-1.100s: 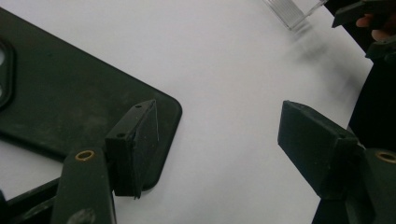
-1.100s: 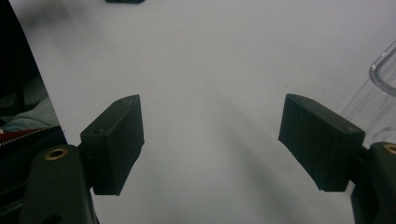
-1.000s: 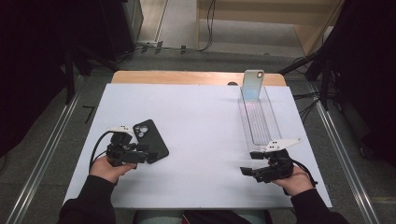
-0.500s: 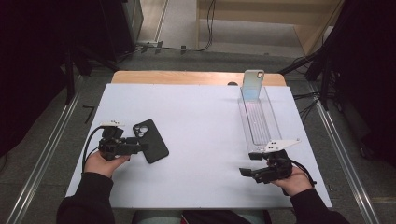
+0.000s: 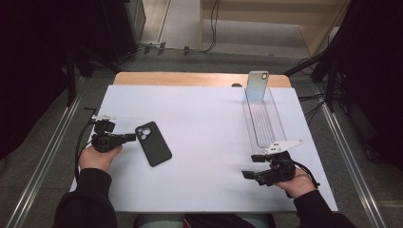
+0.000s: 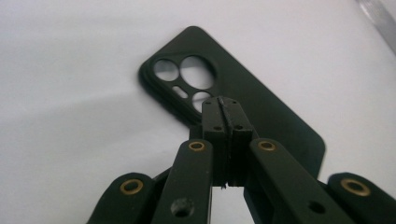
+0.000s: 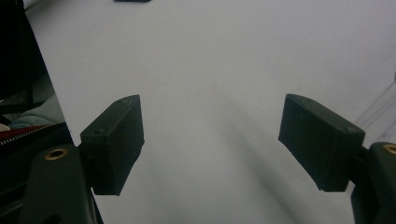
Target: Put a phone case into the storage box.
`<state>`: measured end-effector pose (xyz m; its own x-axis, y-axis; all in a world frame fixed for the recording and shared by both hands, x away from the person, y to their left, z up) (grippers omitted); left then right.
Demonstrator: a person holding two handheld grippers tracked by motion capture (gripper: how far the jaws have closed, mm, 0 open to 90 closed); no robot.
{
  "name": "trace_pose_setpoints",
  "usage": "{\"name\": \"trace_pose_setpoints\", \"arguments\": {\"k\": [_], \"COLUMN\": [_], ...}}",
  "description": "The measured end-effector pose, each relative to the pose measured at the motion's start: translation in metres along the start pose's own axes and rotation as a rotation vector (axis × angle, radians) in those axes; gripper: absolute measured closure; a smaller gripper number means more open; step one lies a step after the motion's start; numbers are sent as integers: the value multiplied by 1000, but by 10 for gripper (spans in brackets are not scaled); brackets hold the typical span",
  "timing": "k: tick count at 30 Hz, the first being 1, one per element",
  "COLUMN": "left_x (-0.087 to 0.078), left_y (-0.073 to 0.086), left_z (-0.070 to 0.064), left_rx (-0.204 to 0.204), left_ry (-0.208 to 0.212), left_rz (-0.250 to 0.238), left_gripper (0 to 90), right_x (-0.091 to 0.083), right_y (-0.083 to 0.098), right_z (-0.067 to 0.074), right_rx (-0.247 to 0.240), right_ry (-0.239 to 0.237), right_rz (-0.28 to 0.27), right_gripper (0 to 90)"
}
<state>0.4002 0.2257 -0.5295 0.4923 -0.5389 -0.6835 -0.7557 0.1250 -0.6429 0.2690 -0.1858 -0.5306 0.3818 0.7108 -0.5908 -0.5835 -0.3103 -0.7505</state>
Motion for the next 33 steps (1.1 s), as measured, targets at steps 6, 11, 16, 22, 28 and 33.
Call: {"name": "trace_pose_setpoints", "arguments": {"k": [6,11,16,22,28,33], "left_x": [11,23,31,40,55,68], "left_y": [0,2,0,-7,-15,-22], "left_z": [13,20,20,18,7,-3], "left_rx": [-23,-26,-22,-24,-6,28], "left_ry": [-49,-78,-79,-69,-45,-25], "left_rz": [10,42,49,44,47,66], "left_gripper": [900,900,900,900,900,900], "right_x": [0,1,0,-2,-5,-3], "right_y": [-1,0,-1,1,4,8], "right_z": [0,0,-1,-1,-1,0], "right_rx": [-4,-1,-2,2,7,9], "right_ry": [6,12,18,23,32,34], "right_rz": [-4,2,-6,-8,-10,-5], "right_gripper": [204,203,204,204,204,204]}}
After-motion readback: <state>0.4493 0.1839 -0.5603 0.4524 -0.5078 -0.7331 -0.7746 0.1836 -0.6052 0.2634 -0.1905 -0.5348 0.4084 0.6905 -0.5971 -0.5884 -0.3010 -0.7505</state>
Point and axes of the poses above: each handheld gripper's, and its own axes: x roughly forward along the jaws, y roughly out of its underside, z roughly to its left, the point moved 9 cm from there along x, roughly forward along the jaws, and after that the axes turned 5 degrees about -z, right-handed, at the moved point
